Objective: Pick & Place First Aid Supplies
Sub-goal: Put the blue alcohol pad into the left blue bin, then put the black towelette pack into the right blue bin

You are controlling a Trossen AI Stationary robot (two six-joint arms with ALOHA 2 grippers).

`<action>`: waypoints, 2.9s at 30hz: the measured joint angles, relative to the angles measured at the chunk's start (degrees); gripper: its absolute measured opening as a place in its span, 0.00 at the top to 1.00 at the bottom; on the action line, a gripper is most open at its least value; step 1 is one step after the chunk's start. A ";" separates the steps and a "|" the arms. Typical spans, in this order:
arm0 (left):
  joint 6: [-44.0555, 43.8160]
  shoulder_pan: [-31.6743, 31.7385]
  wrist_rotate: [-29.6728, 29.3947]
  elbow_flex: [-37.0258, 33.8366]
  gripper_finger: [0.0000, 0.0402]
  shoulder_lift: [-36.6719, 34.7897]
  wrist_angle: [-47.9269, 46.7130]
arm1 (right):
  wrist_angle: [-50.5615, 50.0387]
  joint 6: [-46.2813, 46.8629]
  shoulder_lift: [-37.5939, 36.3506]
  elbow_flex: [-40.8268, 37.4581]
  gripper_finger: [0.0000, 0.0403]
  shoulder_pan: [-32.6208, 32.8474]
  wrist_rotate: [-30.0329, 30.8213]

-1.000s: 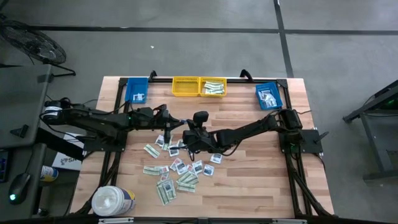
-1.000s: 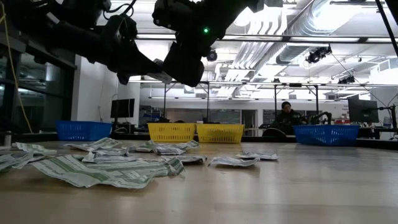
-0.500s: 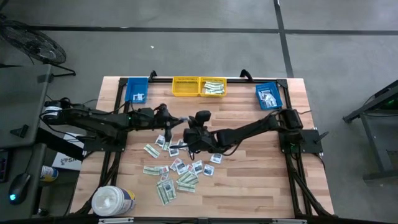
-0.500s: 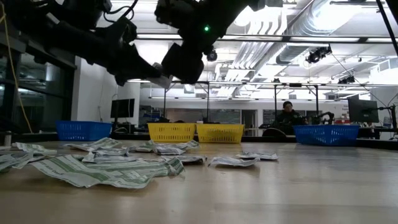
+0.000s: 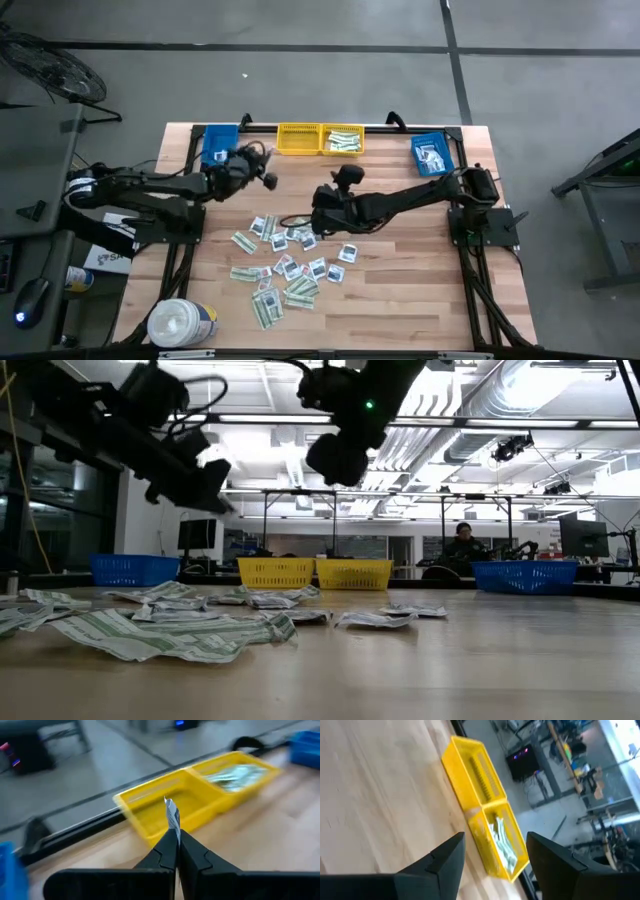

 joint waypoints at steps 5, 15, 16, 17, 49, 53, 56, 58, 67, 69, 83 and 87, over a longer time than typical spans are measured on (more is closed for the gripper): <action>-4.89 6.57 0.01 0.00 1.00 0.00 -1.13 | -5.20 5.39 0.00 0.00 0.49 -0.98 -2.34; -14.52 9.68 -2.55 0.00 1.00 -0.54 -15.35 | -10.08 9.85 0.00 0.00 0.49 -1.87 -4.67; -15.11 9.68 -2.69 0.00 1.00 -1.05 -16.84 | -10.40 10.28 0.00 0.00 0.49 -1.87 -4.65; -15.54 9.68 -3.40 0.00 1.00 -1.62 -18.15 | -10.53 10.51 0.00 0.00 0.49 -1.93 -4.67; -27.16 13.28 -17.14 0.00 1.00 -1.15 -35.87 | -9.11 11.95 0.02 0.00 0.49 -2.11 -8.58; -27.11 15.08 -14.81 0.00 0.98 0.18 -34.72 | -9.11 11.95 0.04 0.00 0.49 -2.11 -8.72; -27.07 15.43 -14.45 0.00 0.93 0.26 -33.60 | -9.11 11.95 0.04 0.00 0.49 -2.11 -8.76; -26.48 15.34 -14.46 0.00 0.89 0.26 -33.00 | -9.11 11.95 0.04 0.00 0.49 -2.11 -8.94; -25.20 15.32 -14.74 0.00 0.65 -0.13 -31.71 | -9.15 11.73 0.04 0.00 0.49 -2.11 -10.57; -25.11 15.32 -14.75 0.00 0.61 -0.74 -31.15 | -9.17 11.62 0.04 0.00 0.49 -2.11 -11.53; -16.95 14.85 -5.22 0.00 0.59 -11.97 -31.24 | -18.20 11.31 0.04 0.00 0.50 -2.11 -19.29; -14.40 11.23 -4.36 0.00 0.59 -15.13 -31.12 | -21.88 9.50 0.04 0.00 0.50 -2.09 -25.31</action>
